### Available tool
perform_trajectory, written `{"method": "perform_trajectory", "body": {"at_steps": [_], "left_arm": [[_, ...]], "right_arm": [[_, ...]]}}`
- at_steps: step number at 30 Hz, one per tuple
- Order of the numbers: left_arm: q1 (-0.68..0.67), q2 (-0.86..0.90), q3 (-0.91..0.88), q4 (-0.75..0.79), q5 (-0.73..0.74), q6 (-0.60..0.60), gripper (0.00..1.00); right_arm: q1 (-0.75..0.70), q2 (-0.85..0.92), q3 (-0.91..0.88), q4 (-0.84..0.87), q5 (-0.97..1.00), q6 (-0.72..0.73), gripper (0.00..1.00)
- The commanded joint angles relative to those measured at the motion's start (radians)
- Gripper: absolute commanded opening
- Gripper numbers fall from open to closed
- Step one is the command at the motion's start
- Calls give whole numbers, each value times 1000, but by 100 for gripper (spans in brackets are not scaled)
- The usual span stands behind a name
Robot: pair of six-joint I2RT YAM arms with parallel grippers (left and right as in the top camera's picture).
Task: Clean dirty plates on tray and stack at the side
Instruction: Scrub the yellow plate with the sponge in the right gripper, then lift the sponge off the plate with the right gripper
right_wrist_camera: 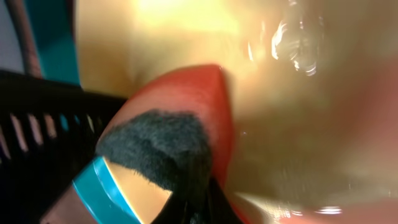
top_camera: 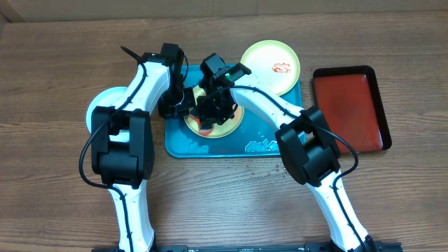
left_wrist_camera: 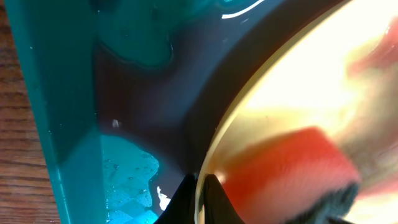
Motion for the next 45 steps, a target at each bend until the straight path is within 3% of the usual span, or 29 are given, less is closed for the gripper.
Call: {"method": "perform_trajectory", "body": {"at_steps": [1, 12, 23, 33, 39, 45], "left_arm": [[5, 17, -25, 7, -51, 5, 4], [5, 17, -25, 7, -60, 6, 4], [7, 17, -25, 8, -60, 5, 4], [7, 17, -25, 7, -60, 5, 4], [11, 17, -25, 9, -60, 34, 4], [31, 11, -17, -5, -58, 58, 4]], "right_arm": [[-13, 42, -23, -72, 49, -7, 4], [-60, 42, 39, -230, 540, -6, 4], [-61, 42, 63, -151, 809, -8, 4], [-63, 34, 227, -117, 644, -56, 4], [-89, -35, 413, -212, 511, -56, 4], [-142, -143, 473, -314, 439, -56, 4]]}}
